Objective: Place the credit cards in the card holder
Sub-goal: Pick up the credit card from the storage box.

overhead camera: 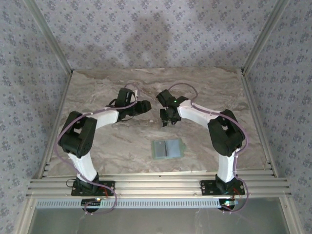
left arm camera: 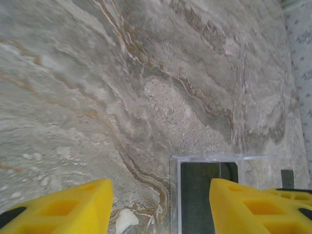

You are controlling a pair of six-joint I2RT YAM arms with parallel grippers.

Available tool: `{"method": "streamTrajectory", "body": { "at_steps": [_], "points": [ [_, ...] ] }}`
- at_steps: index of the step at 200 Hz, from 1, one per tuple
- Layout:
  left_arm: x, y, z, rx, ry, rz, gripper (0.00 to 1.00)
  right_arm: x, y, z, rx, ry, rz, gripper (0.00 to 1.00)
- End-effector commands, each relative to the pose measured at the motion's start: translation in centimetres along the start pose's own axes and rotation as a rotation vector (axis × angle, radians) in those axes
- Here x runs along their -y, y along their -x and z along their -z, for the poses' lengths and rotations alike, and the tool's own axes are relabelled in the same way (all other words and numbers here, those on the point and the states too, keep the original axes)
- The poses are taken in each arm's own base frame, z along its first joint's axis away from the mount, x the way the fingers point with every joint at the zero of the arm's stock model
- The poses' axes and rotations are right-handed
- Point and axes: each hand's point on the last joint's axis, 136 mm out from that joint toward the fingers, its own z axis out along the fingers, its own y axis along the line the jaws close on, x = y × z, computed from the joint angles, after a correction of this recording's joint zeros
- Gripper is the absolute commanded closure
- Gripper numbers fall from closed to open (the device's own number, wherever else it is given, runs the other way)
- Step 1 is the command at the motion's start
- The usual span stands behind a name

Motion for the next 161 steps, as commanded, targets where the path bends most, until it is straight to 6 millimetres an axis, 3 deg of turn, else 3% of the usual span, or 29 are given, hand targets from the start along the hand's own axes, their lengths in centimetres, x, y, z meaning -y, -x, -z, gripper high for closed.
{"method": "streamTrajectory", "body": {
  "at_steps": [1,66,161],
  "points": [
    [1.9,0.0,-0.7,-0.023,-0.097,-0.067,0.45,0.5,-0.6,-0.7,-0.028,-0.047,0.007,0.73],
    [2.3,-3.3,-3.2,-0.107,-0.116,-0.147,0.45,0.3,-0.8,1.1,-0.006,-0.065,0.039,0.82],
    [2.7,-6.5,-4.5,-0.169,-0.130,-0.177,0.51,0.6,-1.3,1.8,-0.032,-0.048,0.072,0.92]
  ]
}}
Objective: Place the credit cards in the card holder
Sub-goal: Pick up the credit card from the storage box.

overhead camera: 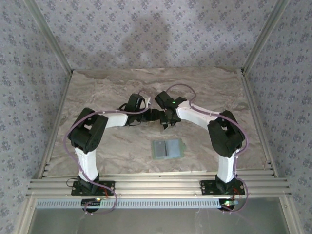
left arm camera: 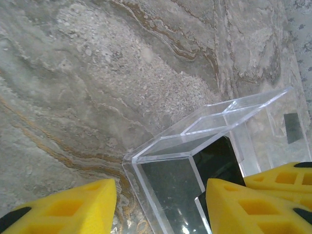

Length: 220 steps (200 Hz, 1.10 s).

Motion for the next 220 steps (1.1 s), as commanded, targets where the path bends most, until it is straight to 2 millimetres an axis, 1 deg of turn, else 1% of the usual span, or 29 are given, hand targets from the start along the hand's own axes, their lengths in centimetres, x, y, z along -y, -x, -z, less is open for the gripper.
{"method": "streamTrajectory", "body": {
  "at_steps": [1,18,46,68,108,116,118,122,157,178,191,205,220],
  "points": [
    [0.1,-0.8,-1.0,-0.024,-0.024,-0.025,0.51,0.8,-0.4,1.1,-0.017,-0.020,0.025,0.92],
    [0.0,-1.0,-1.7,-0.041,-0.035,-0.014,0.55,0.9,-0.5,1.0,-0.027,-0.010,0.019,0.88],
    [-0.2,-1.3,-2.5,-0.058,-0.037,-0.005,0.59,0.3,-0.6,0.9,-0.038,0.075,-0.004,0.86],
    [-0.4,-1.4,-2.7,-0.060,-0.029,-0.003,0.60,0.2,-0.5,1.1,-0.032,0.114,-0.024,0.85],
    [-0.5,-1.6,-2.9,-0.064,-0.014,-0.008,0.62,0.6,-0.3,2.0,-0.009,0.131,-0.037,0.82],
    [-0.4,-1.6,-3.0,-0.064,-0.015,-0.008,0.62,0.5,-0.3,2.0,-0.010,0.137,-0.036,0.82],
    [-0.4,-1.6,-3.0,-0.065,-0.015,-0.007,0.62,0.3,0.1,2.1,0.005,0.148,-0.036,0.82],
    [-0.4,-1.6,-3.0,-0.065,-0.015,-0.008,0.62,0.1,0.2,2.1,0.009,0.158,-0.039,0.82],
    [-0.4,-1.7,-3.3,-0.068,-0.017,-0.007,0.62,-0.7,0.4,2.0,0.013,0.200,-0.028,0.85],
    [-0.4,-1.8,-3.3,-0.070,-0.019,-0.006,0.62,-1.1,0.1,1.6,-0.011,0.227,-0.024,0.82],
    [-0.3,-1.8,-3.4,-0.069,-0.020,-0.006,0.62,-1.1,0.0,1.3,-0.028,0.237,-0.025,0.77],
    [-0.4,-1.8,-3.4,-0.069,-0.021,-0.002,0.62,-1.2,-0.2,0.8,-0.044,0.245,-0.025,0.73],
    [-0.4,-1.9,-3.5,-0.070,-0.021,-0.001,0.63,-1.2,-0.4,0.4,-0.057,0.250,-0.028,0.73]
  ]
}}
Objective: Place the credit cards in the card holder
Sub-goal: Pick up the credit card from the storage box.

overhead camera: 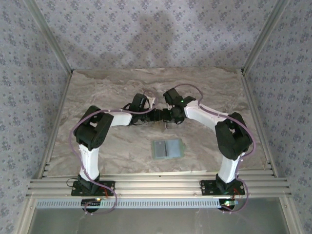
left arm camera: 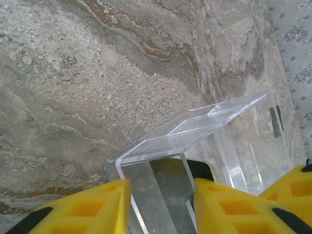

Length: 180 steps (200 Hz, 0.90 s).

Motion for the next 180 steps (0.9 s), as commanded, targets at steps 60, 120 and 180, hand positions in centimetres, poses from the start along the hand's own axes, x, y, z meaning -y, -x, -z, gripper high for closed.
{"method": "streamTrajectory", "body": {
  "at_steps": [60,120,180],
  "points": [
    [-1.9,-1.7,-1.2,-0.043,0.054,0.035,0.63,-0.9,-0.8,-1.3,-0.058,0.128,-0.023,0.82],
    [-2.0,-1.8,-1.3,-0.044,0.055,0.039,0.63,-0.7,-0.8,-1.6,-0.068,0.187,-0.068,0.81],
    [-1.9,-1.8,-1.3,-0.044,0.053,0.037,0.63,-0.5,-1.2,-2.1,-0.084,0.193,-0.080,0.85]
  ]
}}
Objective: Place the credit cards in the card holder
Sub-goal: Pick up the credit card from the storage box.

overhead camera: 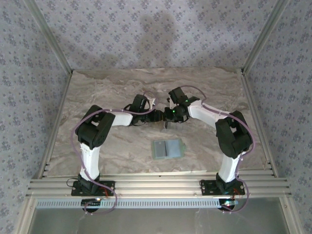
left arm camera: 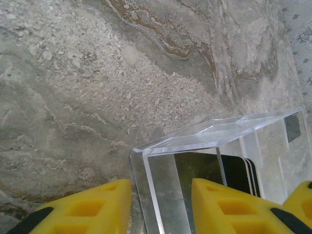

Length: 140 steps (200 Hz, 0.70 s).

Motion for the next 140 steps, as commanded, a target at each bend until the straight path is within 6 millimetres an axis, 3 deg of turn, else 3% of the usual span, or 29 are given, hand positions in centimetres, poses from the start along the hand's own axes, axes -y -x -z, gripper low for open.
{"method": "streamTrajectory", "body": {
  "at_steps": [1,67,137,140],
  "points": [
    [-0.8,-1.6,-0.7,-0.048,0.028,0.026,0.63,0.6,-1.2,-1.2,-0.043,0.005,-0.020,0.86],
    [-1.0,-1.6,-0.9,-0.050,0.032,0.027,0.63,0.8,-0.9,-0.2,-0.016,-0.005,-0.023,1.00],
    [-1.2,-1.6,-1.0,-0.052,0.043,0.026,0.63,1.3,-0.1,2.2,0.046,-0.041,-0.012,1.00],
    [-1.2,-1.6,-1.0,-0.052,0.043,0.026,0.63,2.0,-1.1,1.7,0.023,-0.058,-0.019,1.00]
  ]
}}
